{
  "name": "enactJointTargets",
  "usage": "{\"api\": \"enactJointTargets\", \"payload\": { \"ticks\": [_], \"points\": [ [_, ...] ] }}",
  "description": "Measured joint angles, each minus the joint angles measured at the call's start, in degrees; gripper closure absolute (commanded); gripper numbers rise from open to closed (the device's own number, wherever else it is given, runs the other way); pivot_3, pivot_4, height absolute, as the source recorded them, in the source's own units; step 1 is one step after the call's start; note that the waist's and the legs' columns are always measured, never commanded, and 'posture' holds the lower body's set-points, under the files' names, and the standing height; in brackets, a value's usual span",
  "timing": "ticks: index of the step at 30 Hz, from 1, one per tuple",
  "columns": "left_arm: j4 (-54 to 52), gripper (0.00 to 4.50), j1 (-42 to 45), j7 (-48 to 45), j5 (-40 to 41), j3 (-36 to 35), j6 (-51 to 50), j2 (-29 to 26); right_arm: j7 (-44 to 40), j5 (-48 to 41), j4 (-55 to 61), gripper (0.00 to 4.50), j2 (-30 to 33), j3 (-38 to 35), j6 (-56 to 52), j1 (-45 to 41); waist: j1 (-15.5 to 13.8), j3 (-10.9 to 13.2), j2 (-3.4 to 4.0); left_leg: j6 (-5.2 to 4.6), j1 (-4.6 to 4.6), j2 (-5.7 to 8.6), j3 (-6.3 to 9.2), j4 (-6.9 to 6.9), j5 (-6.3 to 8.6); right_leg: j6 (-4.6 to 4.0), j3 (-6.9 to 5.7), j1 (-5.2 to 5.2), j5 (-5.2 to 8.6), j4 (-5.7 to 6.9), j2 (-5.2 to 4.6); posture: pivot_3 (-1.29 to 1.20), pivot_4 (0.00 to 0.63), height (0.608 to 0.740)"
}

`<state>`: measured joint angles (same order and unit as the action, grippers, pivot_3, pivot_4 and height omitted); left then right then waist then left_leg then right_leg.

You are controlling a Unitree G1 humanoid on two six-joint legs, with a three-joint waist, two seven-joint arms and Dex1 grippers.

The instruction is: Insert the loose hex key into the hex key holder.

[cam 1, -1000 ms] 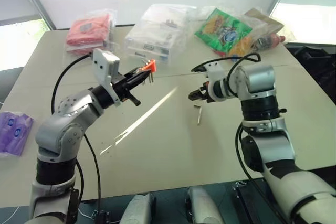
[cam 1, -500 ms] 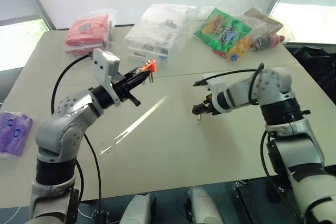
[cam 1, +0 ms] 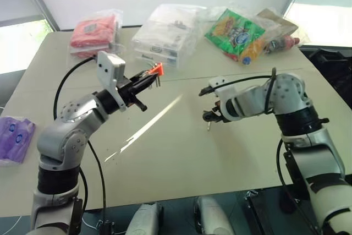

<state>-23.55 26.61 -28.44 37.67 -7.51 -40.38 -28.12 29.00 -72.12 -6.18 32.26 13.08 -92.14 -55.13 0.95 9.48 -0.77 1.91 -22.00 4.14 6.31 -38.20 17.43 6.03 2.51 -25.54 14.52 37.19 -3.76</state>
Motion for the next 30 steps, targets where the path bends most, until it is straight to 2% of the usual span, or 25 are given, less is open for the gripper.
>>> {"api": "enactJointTargets", "payload": {
  "ticks": [14, 17, 20, 22, 30],
  "points": [
    [-1.03, 4.5, -1.23, 0.99, 0.03, 0.02, -0.37, 0.08, -2.49, 6.62, 4.85, 0.92, -0.86, 2.36, 0.0, 3.7, -0.01, -0.02, -0.03, -0.01, 0.0, -0.01, 0.0, -0.02, 0.0, 0.0, 0.0, 0.01, 0.0, 0.0, 0.01, 0.0, 0.15, 0.74],
    [-1.37, 4.5, -1.39, 1.28, 0.04, 0.02, -0.39, 0.11, -4.22, 9.32, 4.99, 1.82, -1.9, 2.34, 0.0, 3.76, -0.02, -0.05, -0.04, -0.1, 0.09, -0.01, 0.0, -0.02, 0.06, 0.0, 0.0, 0.09, 0.0, 0.0, 0.02, 0.0, 0.15, 0.74],
    [-1.52, 4.5, -1.53, 1.55, 0.04, 0.01, -0.39, 0.18, -6.5, 12.39, 5.56, 3.27, -3.23, 2.34, 0.0, 4.12, -0.04, -0.06, -0.04, -0.29, 0.22, -0.01, 0.0, -0.02, 0.16, 0.0, 0.0, 0.2, 0.0, -0.01, 0.02, 0.0, 0.15, 0.74],
    [-1.72, 4.5, -1.81, 1.76, 0.04, 0.01, -0.39, 0.17, -7.95, 15.19, 5.45, 4.4, -4.28, 2.34, 0.03, 4.13, -0.18, -0.08, -0.06, -0.3, 0.31, 0.0, 0.0, -0.02, 0.17, 0.0, 0.0, 0.31, 0.0, -0.02, 0.02, 0.0, 0.15, 0.74],
    [-2.07, 4.5, -1.98, 2.64, 0.04, 0.0, -0.39, 0.17, -15.53, 24.27, 4.56, 4.46, -5.46, 2.08, 0.17, 4.13, -0.3, -0.11, -0.1, -0.37, 0.62, 0.01, 0.04, -0.01, 0.21, 0.0, -0.03, 0.67, 0.0, -0.13, 0.02, 0.0, 0.15, 0.74]
  ]
}}
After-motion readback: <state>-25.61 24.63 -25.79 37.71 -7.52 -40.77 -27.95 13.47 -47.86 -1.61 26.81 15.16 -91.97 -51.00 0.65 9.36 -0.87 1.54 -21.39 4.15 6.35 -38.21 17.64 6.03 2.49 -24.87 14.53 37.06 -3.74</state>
